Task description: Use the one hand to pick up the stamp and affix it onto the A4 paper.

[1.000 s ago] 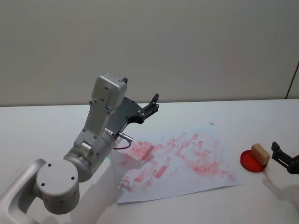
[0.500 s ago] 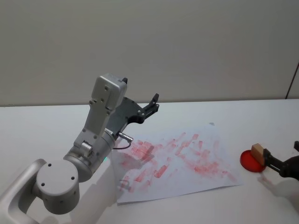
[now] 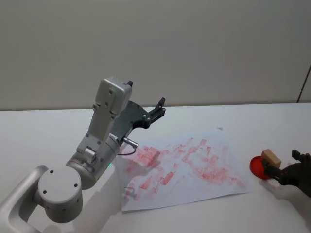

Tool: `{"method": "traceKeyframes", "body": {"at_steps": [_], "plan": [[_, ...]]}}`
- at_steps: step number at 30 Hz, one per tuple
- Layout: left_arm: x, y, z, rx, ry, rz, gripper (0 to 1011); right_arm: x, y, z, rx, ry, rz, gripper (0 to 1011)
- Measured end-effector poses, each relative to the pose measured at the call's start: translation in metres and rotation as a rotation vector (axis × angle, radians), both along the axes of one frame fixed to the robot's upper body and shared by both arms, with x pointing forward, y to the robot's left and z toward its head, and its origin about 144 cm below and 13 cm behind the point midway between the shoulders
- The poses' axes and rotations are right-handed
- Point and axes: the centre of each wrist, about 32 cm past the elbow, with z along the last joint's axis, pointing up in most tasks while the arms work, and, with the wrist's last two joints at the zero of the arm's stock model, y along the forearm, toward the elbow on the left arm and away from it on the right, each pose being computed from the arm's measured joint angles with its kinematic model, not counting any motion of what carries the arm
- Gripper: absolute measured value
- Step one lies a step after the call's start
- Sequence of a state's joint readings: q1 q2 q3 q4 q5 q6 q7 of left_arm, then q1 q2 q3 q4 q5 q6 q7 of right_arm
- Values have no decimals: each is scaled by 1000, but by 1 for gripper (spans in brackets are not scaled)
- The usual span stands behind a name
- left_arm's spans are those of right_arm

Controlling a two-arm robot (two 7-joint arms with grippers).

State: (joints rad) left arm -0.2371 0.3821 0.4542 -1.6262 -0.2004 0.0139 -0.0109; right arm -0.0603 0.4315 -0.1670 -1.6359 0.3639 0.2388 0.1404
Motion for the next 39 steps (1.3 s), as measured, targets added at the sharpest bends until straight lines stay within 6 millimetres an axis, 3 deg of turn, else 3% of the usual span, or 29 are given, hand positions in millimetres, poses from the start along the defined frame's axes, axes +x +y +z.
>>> {"method": "traceKeyframes", "body": {"at_steps": [11, 28, 33, 36, 39], "plan": [[0, 0, 0, 0, 0, 0, 1001, 10, 5, -4, -4, 16, 24, 960], [0, 0, 0, 0, 0, 0, 1001, 16, 7, -5, -6, 24, 38, 475], [0, 0, 0, 0, 0, 0, 1001, 17, 8, -5, -7, 24, 39, 287], [0, 0, 0, 0, 0, 0, 1001, 17, 8, -6, -7, 25, 40, 220], [0, 0, 0, 0, 0, 0, 1001, 17, 8, -6, -7, 25, 41, 217]]}}
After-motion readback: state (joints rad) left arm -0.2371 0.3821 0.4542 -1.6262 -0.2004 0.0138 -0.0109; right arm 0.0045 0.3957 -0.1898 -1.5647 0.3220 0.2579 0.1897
